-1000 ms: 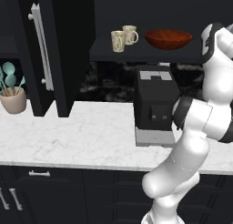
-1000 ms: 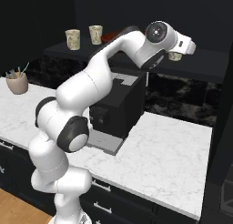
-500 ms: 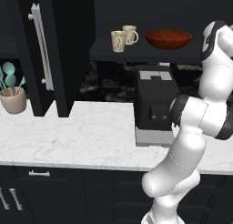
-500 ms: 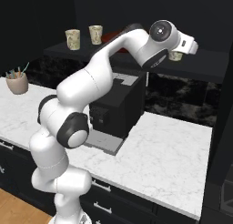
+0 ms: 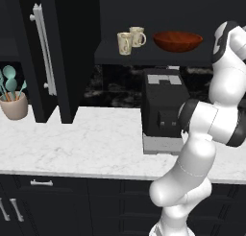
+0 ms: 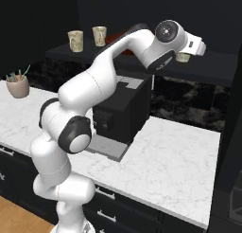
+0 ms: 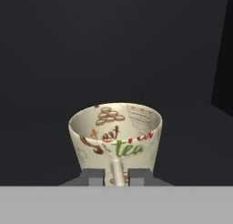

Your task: Gather all objects into one cabinet and sort the glasses and bowls to opposite sides.

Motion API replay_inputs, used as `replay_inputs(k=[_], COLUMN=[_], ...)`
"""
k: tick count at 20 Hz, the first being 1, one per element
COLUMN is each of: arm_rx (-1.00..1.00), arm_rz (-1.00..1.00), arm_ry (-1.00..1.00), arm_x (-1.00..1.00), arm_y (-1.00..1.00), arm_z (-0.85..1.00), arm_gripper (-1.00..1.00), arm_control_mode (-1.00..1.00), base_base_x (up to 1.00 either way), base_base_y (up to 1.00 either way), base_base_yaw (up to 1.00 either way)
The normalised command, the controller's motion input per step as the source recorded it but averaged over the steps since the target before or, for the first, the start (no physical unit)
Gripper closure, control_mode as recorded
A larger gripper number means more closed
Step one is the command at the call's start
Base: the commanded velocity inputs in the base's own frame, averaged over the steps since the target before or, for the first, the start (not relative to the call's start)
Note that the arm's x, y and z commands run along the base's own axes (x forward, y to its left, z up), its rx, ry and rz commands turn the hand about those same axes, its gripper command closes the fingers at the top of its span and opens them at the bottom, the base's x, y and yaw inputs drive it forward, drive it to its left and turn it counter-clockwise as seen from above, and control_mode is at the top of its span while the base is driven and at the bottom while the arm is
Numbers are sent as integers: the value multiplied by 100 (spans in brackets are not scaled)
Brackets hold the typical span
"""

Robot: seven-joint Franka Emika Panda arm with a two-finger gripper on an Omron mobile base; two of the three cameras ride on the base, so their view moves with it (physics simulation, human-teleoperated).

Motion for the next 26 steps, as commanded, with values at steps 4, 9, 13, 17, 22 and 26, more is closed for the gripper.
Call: replay_inputs(k=[4,9,13,17,22,26], arm_rx=[0,0,0,0,0,0], arm_rz=[0,0,0,0,0,0], arm_ry=[0,0,0,0,-1,-1], arm_x=[0,0,0,0,-42,-76], arm_y=[0,0,0,0,0,1], arm_z=[0,0,0,0,0,1], arm_gripper=[100,100,100,100,100,100], arm_control_mode=[-100,-100,-100,-100,-100,-100], base_base_x=[0,0,0,0,0,0], base_base_y=[0,0,0,0,0,0], base_base_yaw=[0,0,0,0,0,0])
